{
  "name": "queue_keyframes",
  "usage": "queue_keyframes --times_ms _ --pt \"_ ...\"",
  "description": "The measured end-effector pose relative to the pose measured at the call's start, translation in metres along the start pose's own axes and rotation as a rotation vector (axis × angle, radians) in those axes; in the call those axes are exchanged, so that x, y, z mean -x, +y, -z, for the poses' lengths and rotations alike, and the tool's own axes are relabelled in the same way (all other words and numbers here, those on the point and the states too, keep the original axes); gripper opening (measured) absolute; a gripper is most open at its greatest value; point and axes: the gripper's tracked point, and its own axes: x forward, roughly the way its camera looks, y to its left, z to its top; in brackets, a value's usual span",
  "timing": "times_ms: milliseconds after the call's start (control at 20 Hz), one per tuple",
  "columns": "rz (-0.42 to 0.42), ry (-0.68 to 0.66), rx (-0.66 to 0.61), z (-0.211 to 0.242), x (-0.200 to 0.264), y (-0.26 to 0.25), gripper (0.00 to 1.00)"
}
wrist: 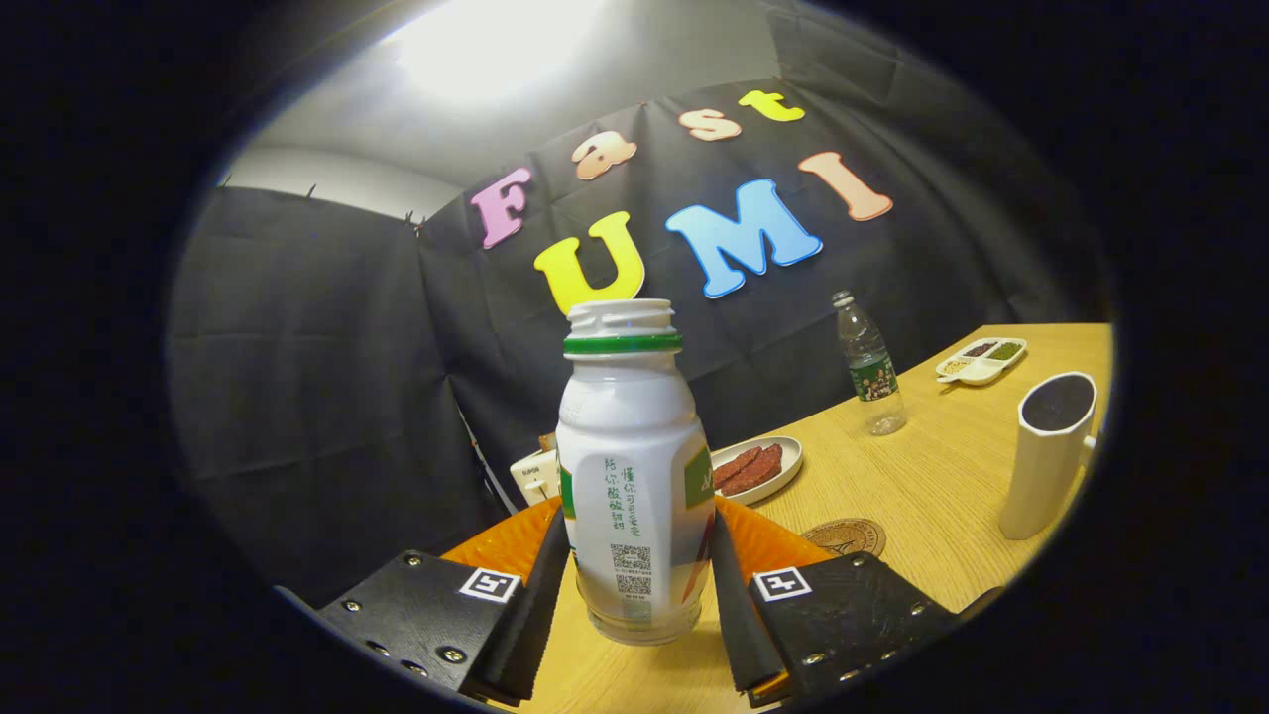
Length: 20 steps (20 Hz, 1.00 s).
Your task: Take the bottle from table, then pour the juice into the cup, finally place the bottle on the coaster
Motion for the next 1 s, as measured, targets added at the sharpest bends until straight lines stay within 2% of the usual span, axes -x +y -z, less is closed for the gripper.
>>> queue_keyframes --times_ms 250,600,1000 --pt "0.048 -0.054 -0.141 -0.021 0.005 -0.026 0.71" --pt "0.086 -0.083 -0.382 -0.025 0.009 -0.06 0.71" --pt "0.123 -0.149 -0.575 -0.033 0.014 -0.088 0.7"
